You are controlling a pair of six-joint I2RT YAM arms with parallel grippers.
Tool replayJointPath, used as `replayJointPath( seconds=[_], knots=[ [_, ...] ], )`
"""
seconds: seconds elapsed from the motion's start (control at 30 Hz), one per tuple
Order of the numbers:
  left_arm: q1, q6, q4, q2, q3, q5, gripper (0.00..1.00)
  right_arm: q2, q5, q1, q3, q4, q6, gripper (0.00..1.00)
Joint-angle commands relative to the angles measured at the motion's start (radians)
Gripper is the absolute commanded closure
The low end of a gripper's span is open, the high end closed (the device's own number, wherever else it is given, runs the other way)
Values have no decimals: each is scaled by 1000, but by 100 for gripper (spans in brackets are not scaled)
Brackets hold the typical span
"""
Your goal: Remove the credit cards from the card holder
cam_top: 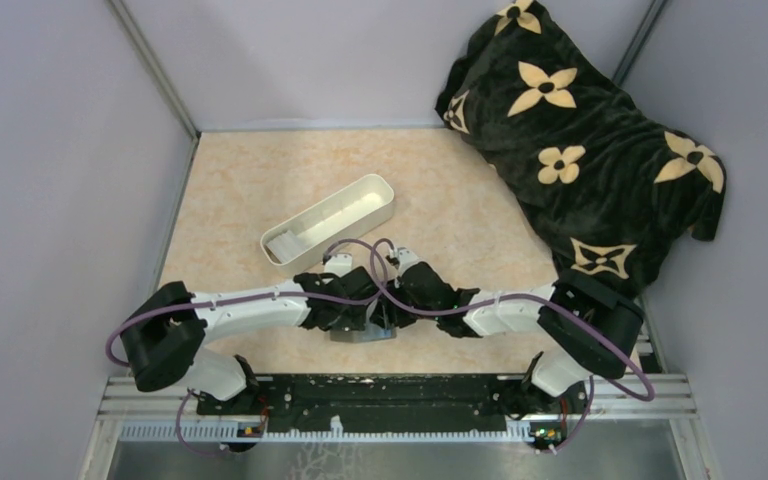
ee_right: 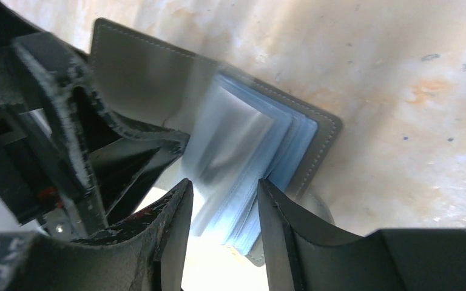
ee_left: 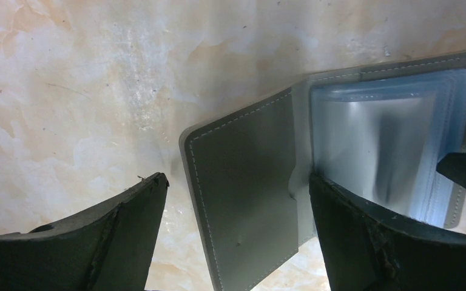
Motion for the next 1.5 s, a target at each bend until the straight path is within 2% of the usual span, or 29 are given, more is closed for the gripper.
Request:
replayJointPath(
  seconds=[0.0,0.17,0.37,0.77,1.03,1.27,1.47],
  knots=[
    [-6,-15,31,-8,-29,16,7,11,-127,12,-1,166,36,56],
    [-6,-26,44,-11,-56,26,7,32,-192,12,-12,251,66,56],
    [-6,-40,14,-61,-56,27,8,57,-216,12,-4,277,72,56],
    [-12,-127,-341,-304,73,-67,8,107,-223,23,96,222,40,56],
    [-12,-144,-404,-379,79,-84,7,192,-238,45,170,209,34,56],
    [-12,-181,-400,-388,-11,-54,7,119,-169,45,154,143,9,56],
    [-12,-249,-352,-383,-146,-8,19,64,-141,45,118,101,-1,56]
  ],
)
